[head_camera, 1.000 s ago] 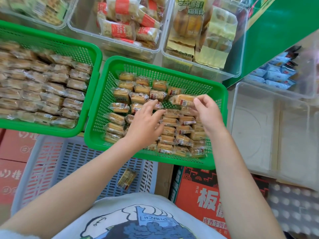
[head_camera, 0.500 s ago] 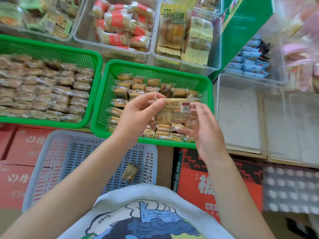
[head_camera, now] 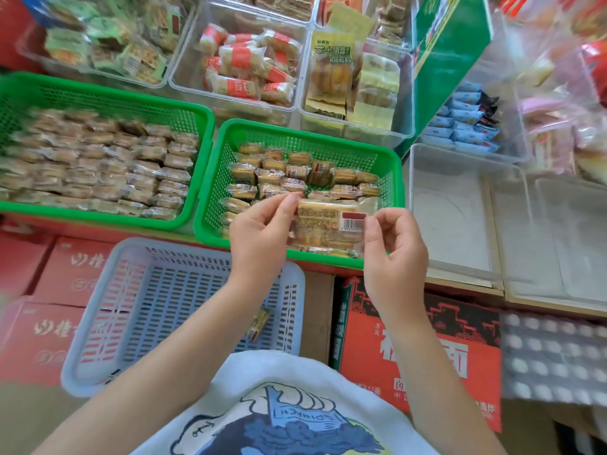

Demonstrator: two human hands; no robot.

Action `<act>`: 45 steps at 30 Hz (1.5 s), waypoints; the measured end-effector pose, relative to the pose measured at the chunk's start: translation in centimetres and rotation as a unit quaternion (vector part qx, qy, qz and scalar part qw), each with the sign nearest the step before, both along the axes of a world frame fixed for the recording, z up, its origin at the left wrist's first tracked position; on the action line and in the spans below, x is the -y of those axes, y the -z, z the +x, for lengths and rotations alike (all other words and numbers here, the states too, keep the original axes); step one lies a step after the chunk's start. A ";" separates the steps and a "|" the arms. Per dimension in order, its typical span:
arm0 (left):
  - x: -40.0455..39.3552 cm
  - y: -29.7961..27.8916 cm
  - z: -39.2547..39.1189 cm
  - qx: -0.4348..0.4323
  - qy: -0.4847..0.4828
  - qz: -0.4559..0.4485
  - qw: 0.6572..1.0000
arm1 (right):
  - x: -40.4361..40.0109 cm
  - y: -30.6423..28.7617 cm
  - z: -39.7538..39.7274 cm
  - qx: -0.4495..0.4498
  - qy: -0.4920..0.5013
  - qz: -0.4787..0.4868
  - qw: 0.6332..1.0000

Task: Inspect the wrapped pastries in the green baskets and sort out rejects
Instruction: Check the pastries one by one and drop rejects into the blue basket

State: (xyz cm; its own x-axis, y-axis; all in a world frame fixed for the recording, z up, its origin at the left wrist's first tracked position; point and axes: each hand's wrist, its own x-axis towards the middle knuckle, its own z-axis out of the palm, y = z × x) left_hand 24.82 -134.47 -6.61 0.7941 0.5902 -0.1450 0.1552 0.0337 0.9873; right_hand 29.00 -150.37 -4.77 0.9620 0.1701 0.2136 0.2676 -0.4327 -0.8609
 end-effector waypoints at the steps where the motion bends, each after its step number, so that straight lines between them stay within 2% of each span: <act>1: 0.0 0.3 -0.2 0.018 -0.016 0.097 0.995 | -0.3 -0.2 -0.5 0.037 -0.008 -0.007 0.999; 2: 0.1 0.5 -0.3 0.032 -0.024 0.171 0.985 | -0.7 -0.4 -1.0 0.068 -0.014 -0.017 0.997; 4: 0.1 0.5 -0.2 0.045 -0.035 0.237 0.970 | -1.3 -0.7 -1.8 0.102 -0.015 -0.024 0.994; 8: 0.0 -0.3 -0.1 0.056 0.017 0.233 0.971 | -1.1 -0.5 -1.5 0.052 -0.002 -0.002 0.999; 10: 0.0 -0.8 -0.2 0.060 0.043 0.197 0.978 | -0.8 -0.4 -1.2 0.003 0.006 0.018 1.000; 12: 0.5 -1.3 -0.3 0.056 0.044 0.106 0.992 | -0.8 -0.7 -0.9 -0.101 0.031 0.086 0.991; 15: 1.2 -1.9 -0.1 0.039 0.046 -0.067 0.996 | -0.8 -0.5 0.3 -0.289 0.077 0.275 0.914; 16: 1.2 -2.0 0.0 0.032 0.060 -0.093 0.993 | -0.6 -0.1 0.8 -0.311 0.080 0.304 0.897; 18: 1.0 -2.1 0.2 0.022 0.098 -0.117 0.988 | -0.2 0.4 1.6 -0.318 0.076 0.328 0.886; 22: 0.2 -1.7 0.7 -0.012 0.184 -0.096 0.978 | 0.3 0.4 2.8 -0.304 0.090 0.339 0.886; 26: 0.1 -1.2 1.4 -0.031 0.190 -0.084 0.978 | 0.0 0.5 3.9 -0.305 0.092 0.352 0.880; 28: 0.0 -0.9 2.0 -0.041 0.181 -0.072 0.980 | -0.3 0.6 4.3 -0.292 0.095 0.329 0.893; 32: -0.9 0.3 3.6 -0.067 0.177 -0.077 0.979 | -0.5 1.2 5.7 -0.227 0.083 0.234 0.942; 35: -1.7 1.3 4.8 -0.076 0.176 -0.112 0.975 | -0.7 2.1 7.2 -0.221 0.077 0.206 0.950; 37: -2.0 2.1 5.8 -0.081 0.170 -0.124 0.974 | -0.6 3.2 8.4 -0.272 0.063 0.217 0.935; 39: -2.4 2.9 6.8 -0.081 0.157 -0.137 0.975 | -0.4 4.5 9.8 -0.370 0.012 0.256 0.893; 41: -2.9 4.0 7.9 -0.087 0.147 -0.142 0.975 | -0.5 5.3 11.0 -0.447 -0.039 0.254 0.857; 43: -3.4 5.4 9.0 -0.104 0.153 -0.122 0.975 | -0.9 6.2 12.0 -0.473 -0.045 0.250 0.844; 45: -3.9 6.7 10.3 -0.136 0.172 -0.087 0.972 | -1.4 7.3 13.3 -0.466 -0.028 0.236 0.852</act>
State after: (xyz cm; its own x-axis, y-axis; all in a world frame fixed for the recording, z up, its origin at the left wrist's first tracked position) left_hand 35.15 -130.57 -13.34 0.8587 0.2439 -0.4508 0.4412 0.0960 0.8923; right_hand 42.25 -148.94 -12.08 0.7445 0.3279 -0.5815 -0.6186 0.0110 -0.7857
